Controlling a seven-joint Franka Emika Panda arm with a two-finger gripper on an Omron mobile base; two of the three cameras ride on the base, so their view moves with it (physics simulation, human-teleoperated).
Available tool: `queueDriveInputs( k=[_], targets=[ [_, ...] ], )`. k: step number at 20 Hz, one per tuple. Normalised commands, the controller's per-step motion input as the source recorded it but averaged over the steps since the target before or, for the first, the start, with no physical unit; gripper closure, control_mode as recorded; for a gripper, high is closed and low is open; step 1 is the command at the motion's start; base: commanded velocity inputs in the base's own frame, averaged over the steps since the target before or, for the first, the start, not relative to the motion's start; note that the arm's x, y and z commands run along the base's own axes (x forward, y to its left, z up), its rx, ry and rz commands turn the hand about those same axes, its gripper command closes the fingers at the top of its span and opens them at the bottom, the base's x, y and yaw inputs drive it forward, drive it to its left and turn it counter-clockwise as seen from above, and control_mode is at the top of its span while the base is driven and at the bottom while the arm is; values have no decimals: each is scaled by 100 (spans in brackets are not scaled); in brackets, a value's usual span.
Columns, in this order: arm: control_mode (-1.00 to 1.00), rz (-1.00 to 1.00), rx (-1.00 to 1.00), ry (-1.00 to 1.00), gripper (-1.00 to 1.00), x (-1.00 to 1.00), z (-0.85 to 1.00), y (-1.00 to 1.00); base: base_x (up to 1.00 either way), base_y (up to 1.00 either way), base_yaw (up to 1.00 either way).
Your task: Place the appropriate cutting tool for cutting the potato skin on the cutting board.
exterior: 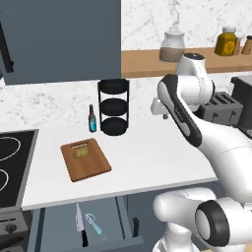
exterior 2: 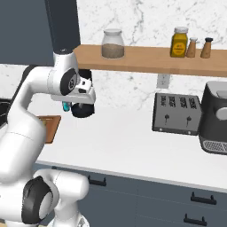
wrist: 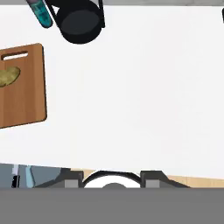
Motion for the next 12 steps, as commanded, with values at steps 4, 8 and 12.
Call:
queueDriveInputs(
  k=[4, 8, 12],
  targets=[
    [-100, 0, -1, 0, -100, -20, -4, 4, 0, 0, 0],
    [-100, 0, 2, -4, -100, -97, -26, 74, 0, 0, 0],
    [-100, 0, 4, 0, -100, -87, -50, 100, 0, 0, 0]
  ],
)
